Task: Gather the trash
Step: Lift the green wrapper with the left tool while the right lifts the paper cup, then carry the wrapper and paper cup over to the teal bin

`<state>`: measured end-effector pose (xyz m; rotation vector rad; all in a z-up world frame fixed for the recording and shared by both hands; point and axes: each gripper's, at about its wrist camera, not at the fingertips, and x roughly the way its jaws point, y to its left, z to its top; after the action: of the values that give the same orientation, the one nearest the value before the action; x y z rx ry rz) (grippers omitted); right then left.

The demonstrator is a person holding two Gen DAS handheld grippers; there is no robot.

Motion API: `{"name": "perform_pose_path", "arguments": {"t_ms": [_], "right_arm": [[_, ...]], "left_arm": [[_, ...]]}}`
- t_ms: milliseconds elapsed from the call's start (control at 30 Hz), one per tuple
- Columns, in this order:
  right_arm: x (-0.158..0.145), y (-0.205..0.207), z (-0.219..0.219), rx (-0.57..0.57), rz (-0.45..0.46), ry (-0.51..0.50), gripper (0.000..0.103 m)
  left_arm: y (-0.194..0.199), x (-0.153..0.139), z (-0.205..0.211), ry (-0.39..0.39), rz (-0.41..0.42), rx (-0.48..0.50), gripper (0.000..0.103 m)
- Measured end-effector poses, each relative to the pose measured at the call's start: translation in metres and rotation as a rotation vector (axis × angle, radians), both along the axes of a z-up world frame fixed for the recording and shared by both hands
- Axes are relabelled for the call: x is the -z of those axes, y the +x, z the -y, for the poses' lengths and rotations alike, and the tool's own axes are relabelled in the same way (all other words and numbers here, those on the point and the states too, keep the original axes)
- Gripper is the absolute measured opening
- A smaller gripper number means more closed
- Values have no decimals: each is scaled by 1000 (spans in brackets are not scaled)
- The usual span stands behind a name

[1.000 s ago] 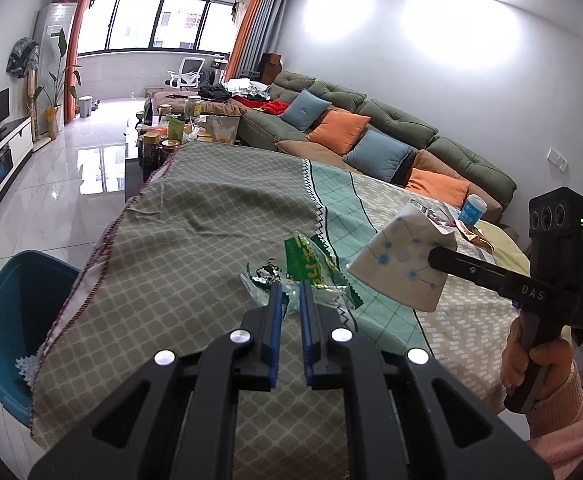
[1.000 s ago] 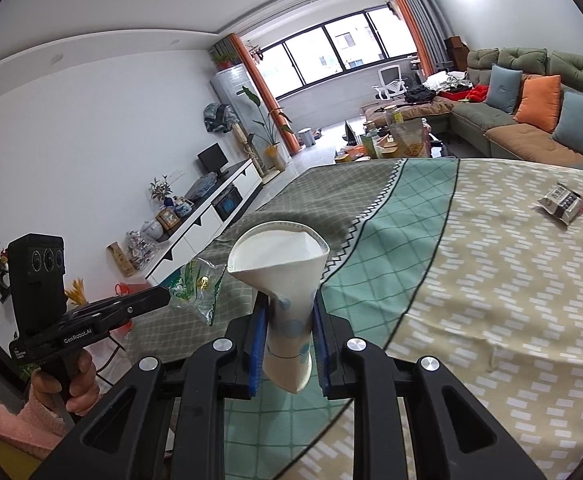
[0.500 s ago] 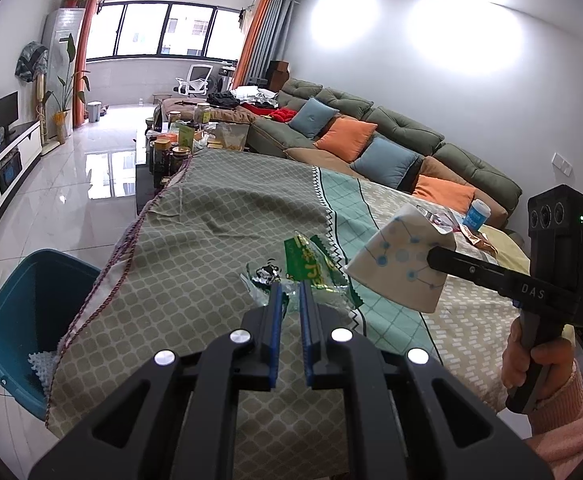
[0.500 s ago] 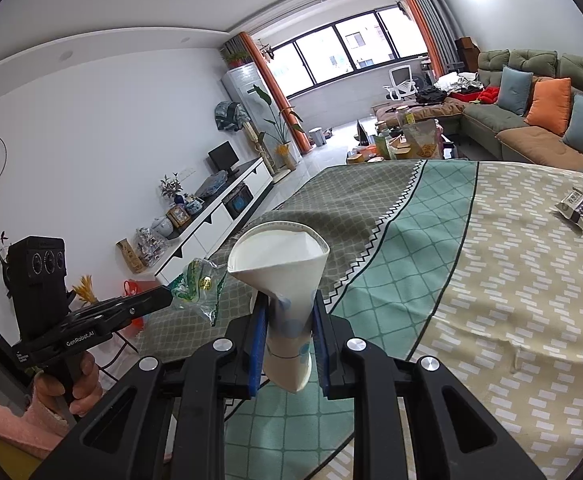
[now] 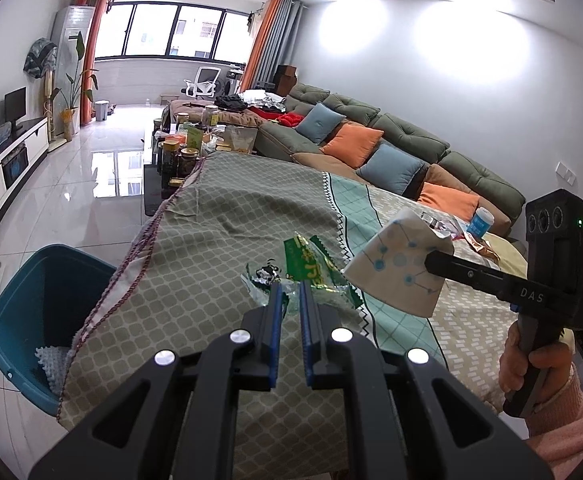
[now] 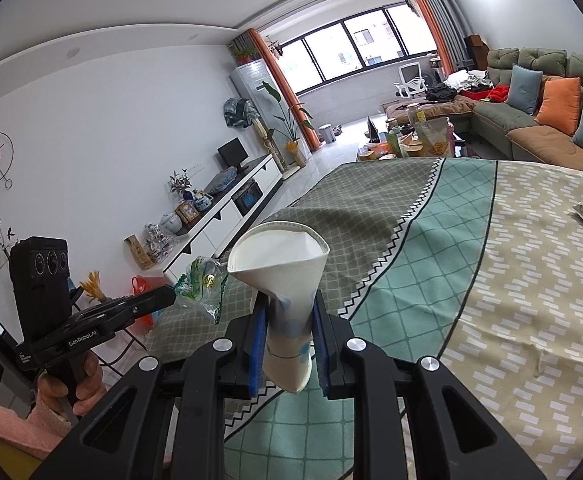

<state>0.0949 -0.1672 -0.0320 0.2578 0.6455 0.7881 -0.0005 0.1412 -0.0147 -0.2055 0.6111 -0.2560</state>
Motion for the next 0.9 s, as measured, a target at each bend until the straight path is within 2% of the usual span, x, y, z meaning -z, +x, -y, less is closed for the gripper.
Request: {"name": "perform_pose_path", "arguments": {"t_ms": [900], "right_arm": [[-4,2,-43,-93,6,-5,21]], "left_arm": [[-16,-2,-42,-10,6,-101,10]]}}
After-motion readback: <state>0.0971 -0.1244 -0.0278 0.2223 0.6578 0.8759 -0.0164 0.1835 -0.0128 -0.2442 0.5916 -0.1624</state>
